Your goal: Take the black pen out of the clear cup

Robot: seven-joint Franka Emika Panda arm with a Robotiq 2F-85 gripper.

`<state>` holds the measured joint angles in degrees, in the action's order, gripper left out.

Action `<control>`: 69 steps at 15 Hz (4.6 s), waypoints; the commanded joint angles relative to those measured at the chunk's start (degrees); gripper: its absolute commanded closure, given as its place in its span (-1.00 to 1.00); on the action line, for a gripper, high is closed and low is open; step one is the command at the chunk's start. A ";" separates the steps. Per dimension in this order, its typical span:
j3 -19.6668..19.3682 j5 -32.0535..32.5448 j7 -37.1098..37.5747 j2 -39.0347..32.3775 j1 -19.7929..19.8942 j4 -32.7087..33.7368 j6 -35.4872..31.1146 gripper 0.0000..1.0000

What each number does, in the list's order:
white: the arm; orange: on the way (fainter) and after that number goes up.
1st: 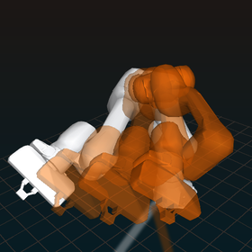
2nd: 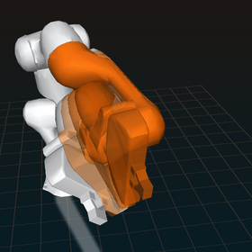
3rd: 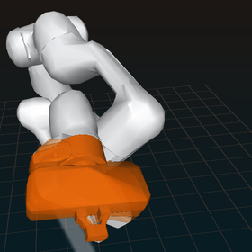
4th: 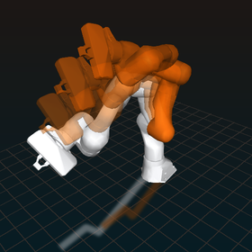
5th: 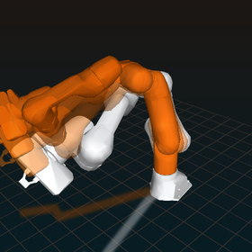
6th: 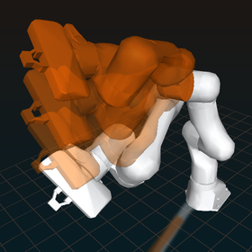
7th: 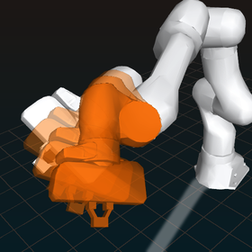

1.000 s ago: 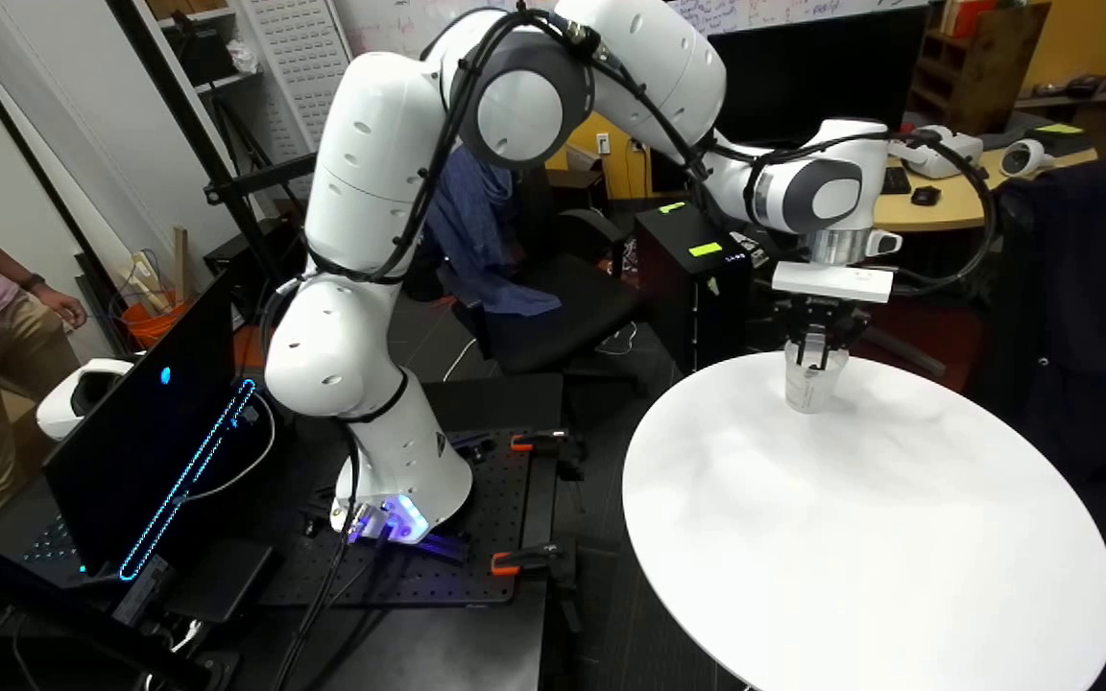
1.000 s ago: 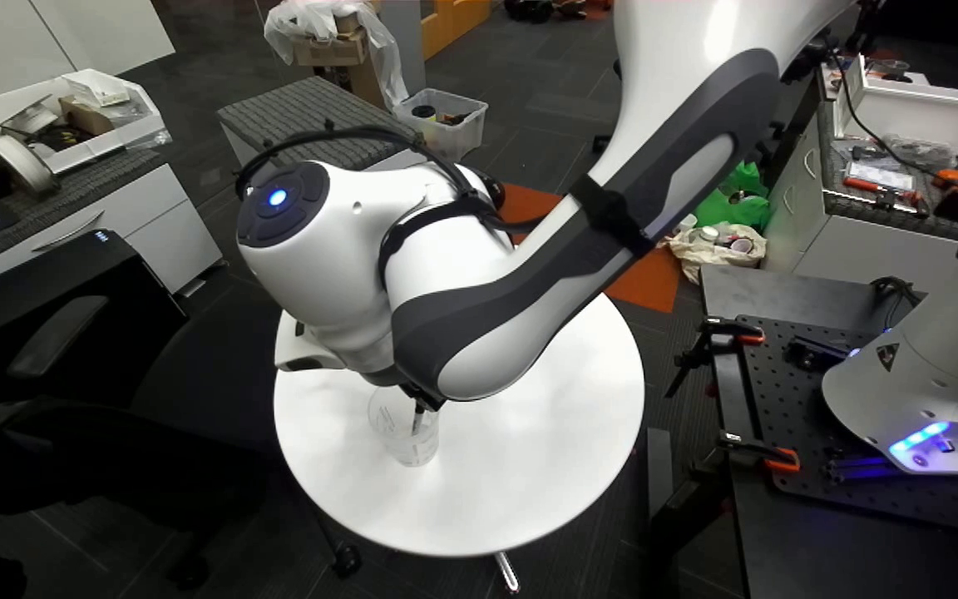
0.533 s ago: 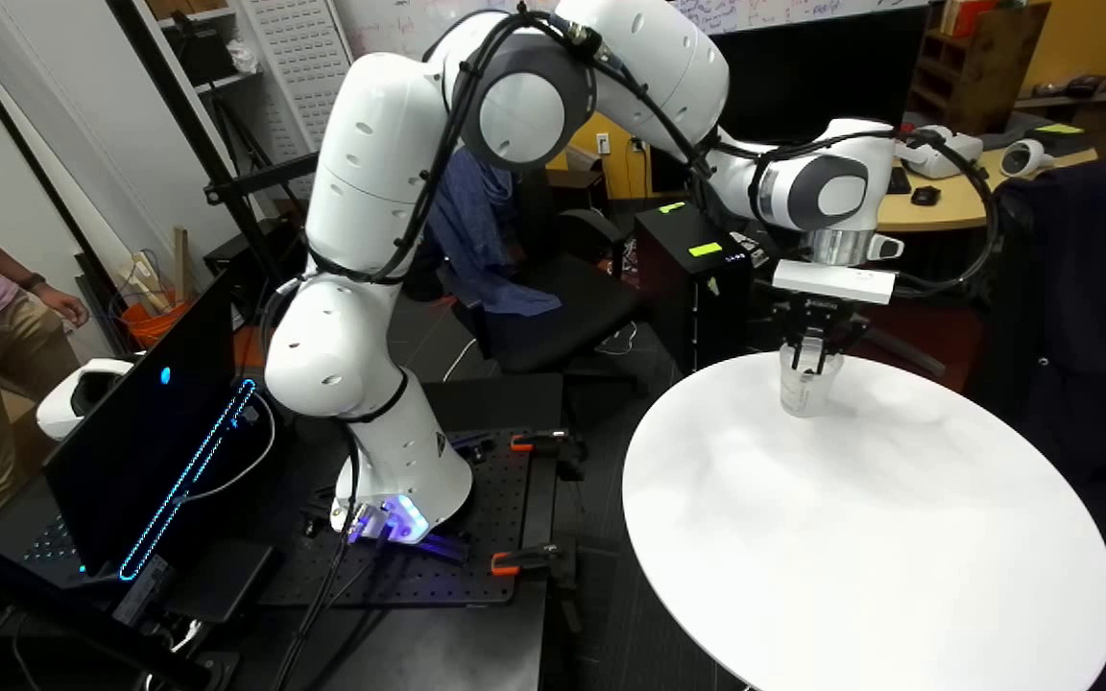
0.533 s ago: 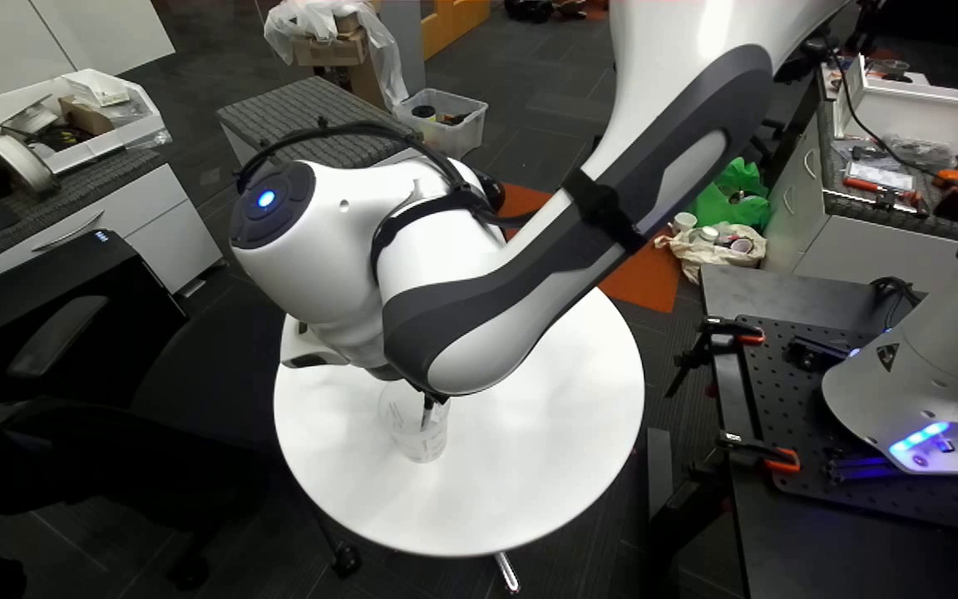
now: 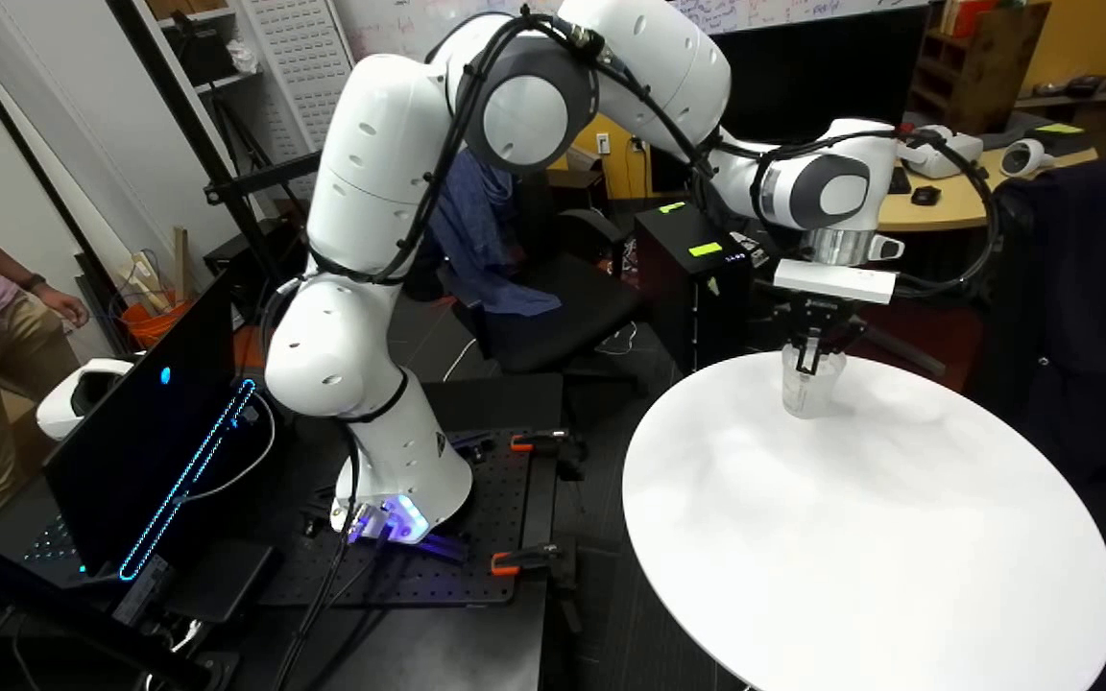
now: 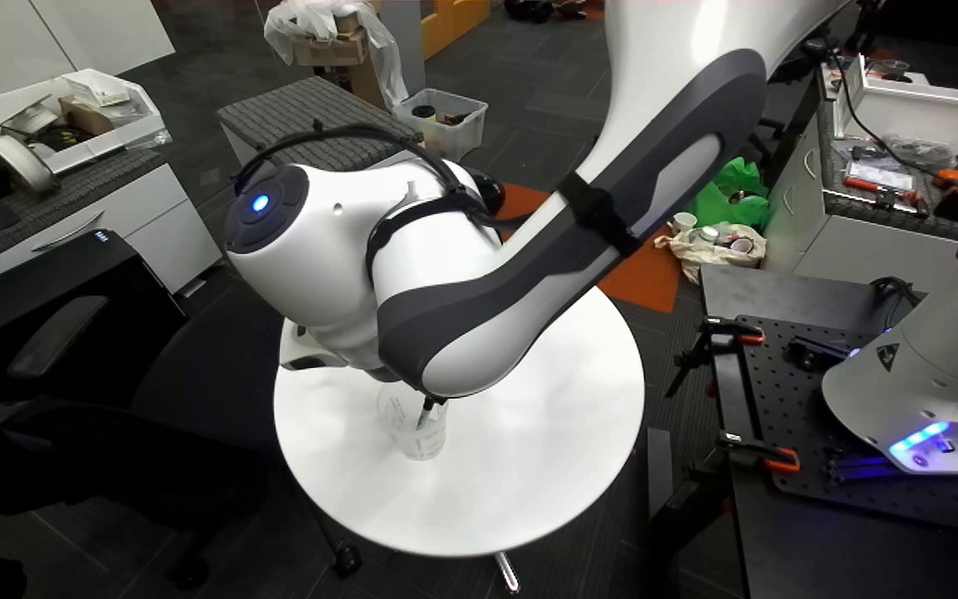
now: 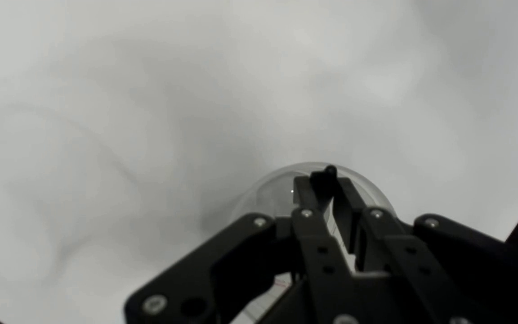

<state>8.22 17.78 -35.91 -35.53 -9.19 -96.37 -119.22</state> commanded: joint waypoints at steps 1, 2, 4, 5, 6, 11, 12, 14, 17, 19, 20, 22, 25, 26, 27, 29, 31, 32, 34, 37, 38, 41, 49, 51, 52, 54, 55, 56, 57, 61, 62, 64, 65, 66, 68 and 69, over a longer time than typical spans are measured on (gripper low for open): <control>-0.15 1.58 1.82 0.48 -1.15 1.25 2.59 0.92; -0.16 1.62 2.27 0.93 -1.39 1.03 2.66 0.92; -0.10 1.50 3.05 1.94 -1.81 0.60 3.05 0.92; -0.08 1.41 3.61 2.63 -2.03 0.25 3.49 0.92; -0.06 1.33 4.64 3.49 -2.24 -0.14 4.00 0.92; 0.28 1.52 8.69 8.64 -3.15 -2.43 8.38 0.92; 0.40 1.51 9.44 10.13 -3.25 -3.23 9.47 0.92; 0.58 1.31 11.17 12.96 -3.38 -4.83 11.19 0.92; 0.62 1.41 14.11 17.93 -3.27 -8.43 11.33 0.92; 0.44 1.64 16.18 21.40 -2.93 -11.35 10.01 0.92; 0.29 1.72 17.59 23.15 -2.75 -12.72 9.64 0.92; -0.06 1.77 20.05 26.48 -2.09 -15.54 8.71 0.92; -1.02 1.91 23.34 30.87 -0.55 -19.71 6.87 0.92; -1.43 1.74 24.11 32.14 0.18 -21.11 5.94 0.92; -1.85 1.26 24.55 33.29 1.01 -22.39 5.07 0.92; -3.05 0.45 25.32 35.26 2.67 -25.11 2.38 0.92; -4.42 0.55 26.55 36.43 4.31 -27.65 -0.97 0.92; -5.11 0.71 27.01 36.72 5.08 -28.81 -2.79 0.92; -6.46 0.56 28.26 37.03 6.55 -30.89 -6.12 0.92; -8.22 0.38 30.15 36.54 8.43 -33.42 -10.52 0.92; -8.75 0.01 30.42 36.62 8.95 -34.38 -11.78 0.92; -10.12 -0.34 32.18 36.43 10.38 -36.88 -15.07 0.92; -13.27 -0.01 39.50 35.23 13.56 -41.66 -20.93 0.92; -13.78 0.30 41.73 34.40 14.13 -42.07 -22.47 0.92; -14.00 0.52 42.96 33.82 14.27 -42.16 -23.54 0.92; -14.25 1.57 46.14 32.24 14.23 -41.71 -25.60 0.92; -14.35 2.26 47.97 31.42 14.09 -41.38 -26.53 0.92; -14.47 2.90 49.85 30.53 13.93 -41.10 -27.71 0.92; -14.57 3.50 51.73 29.51 13.67 -40.74 -28.80 0.92; -16.02 9.07 62.52 25.41 11.99 -39.00 -32.55 0.92; -16.70 11.09 65.81 24.39 11.36 -38.55 -33.42 0.92; -18.39 15.13 72.17 22.65 9.56 -37.47 -34.07 0.92; -19.42 17.43 75.40 21.87 8.44 -36.86 -33.83 0.92; -20.22 19.66 78.47 20.88 7.49 -36.10 -33.54 0.92; -21.17 23.66 83.85 19.51 5.88 -34.85 -32.56 0.92; -21.44 25.55 86.26 18.75 5.20 -34.12 -32.24 0.92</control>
<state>-11.34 38.57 43.41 -14.32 -1.14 -133.19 -152.36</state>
